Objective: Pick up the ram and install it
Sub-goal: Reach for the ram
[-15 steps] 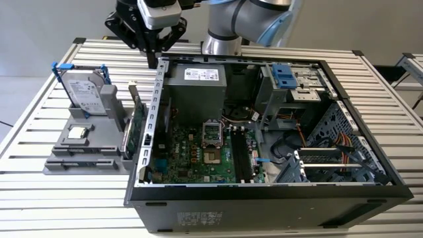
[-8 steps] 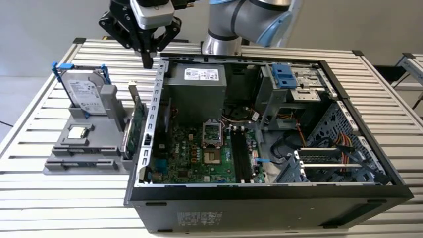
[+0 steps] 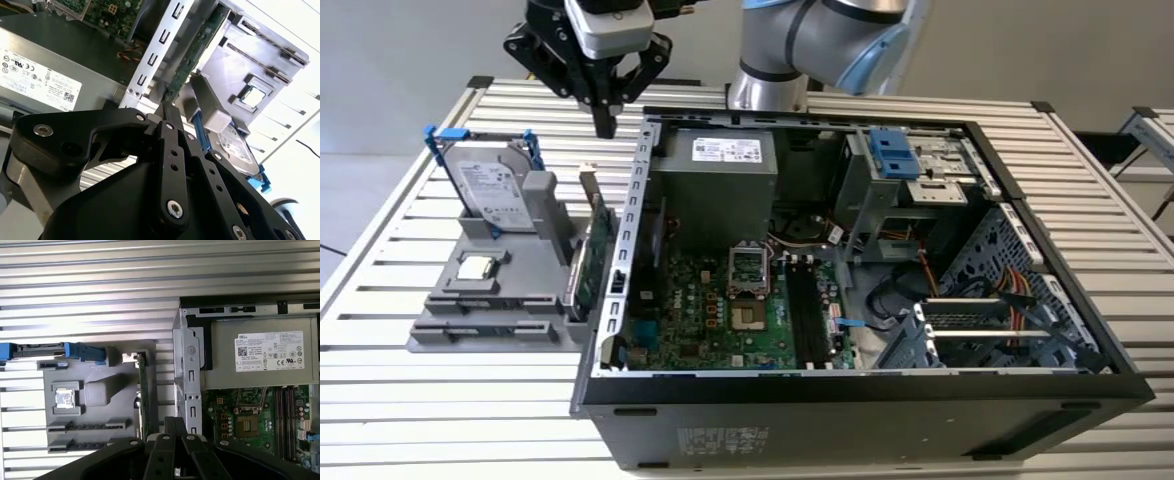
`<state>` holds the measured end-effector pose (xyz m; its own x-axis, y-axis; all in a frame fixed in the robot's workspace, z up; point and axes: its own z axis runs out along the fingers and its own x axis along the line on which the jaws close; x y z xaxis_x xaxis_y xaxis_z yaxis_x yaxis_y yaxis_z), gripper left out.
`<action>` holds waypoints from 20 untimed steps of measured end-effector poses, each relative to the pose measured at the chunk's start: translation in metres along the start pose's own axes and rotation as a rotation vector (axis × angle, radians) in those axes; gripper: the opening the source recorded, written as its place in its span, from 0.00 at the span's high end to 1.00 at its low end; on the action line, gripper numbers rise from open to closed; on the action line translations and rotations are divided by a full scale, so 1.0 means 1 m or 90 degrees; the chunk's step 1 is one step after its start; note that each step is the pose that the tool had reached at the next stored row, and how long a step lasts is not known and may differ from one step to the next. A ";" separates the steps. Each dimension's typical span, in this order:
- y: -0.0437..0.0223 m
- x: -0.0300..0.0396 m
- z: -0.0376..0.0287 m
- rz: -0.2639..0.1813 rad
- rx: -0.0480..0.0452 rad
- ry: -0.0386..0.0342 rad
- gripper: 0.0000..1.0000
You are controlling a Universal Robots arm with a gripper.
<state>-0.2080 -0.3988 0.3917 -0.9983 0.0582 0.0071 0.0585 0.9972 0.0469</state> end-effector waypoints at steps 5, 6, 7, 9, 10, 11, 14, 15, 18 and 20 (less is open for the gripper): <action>-0.0004 0.0059 0.0000 -0.011 0.0001 0.0007 1.00; -0.0004 0.0070 0.0000 -0.013 0.0001 0.0009 1.00; -0.0005 0.0080 0.0001 -0.016 0.0001 0.0010 1.00; -0.0006 0.0100 0.0000 -0.020 0.0002 0.0013 1.00; -0.0006 0.0109 0.0001 -0.022 0.0002 0.0014 1.00; -0.0007 0.0119 0.0001 -0.024 0.0002 0.0015 1.00; -0.0009 0.0146 0.0001 -0.028 0.0003 0.0018 1.00; -0.0009 0.0156 0.0001 -0.029 0.0002 0.0018 1.00; -0.0011 0.0185 0.0001 -0.031 0.0003 0.0021 1.00; -0.0012 0.0201 0.0001 -0.032 0.0003 0.0023 1.00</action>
<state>-0.2282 -0.3988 0.3916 -0.9999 0.0074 0.0083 0.0078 0.9989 0.0469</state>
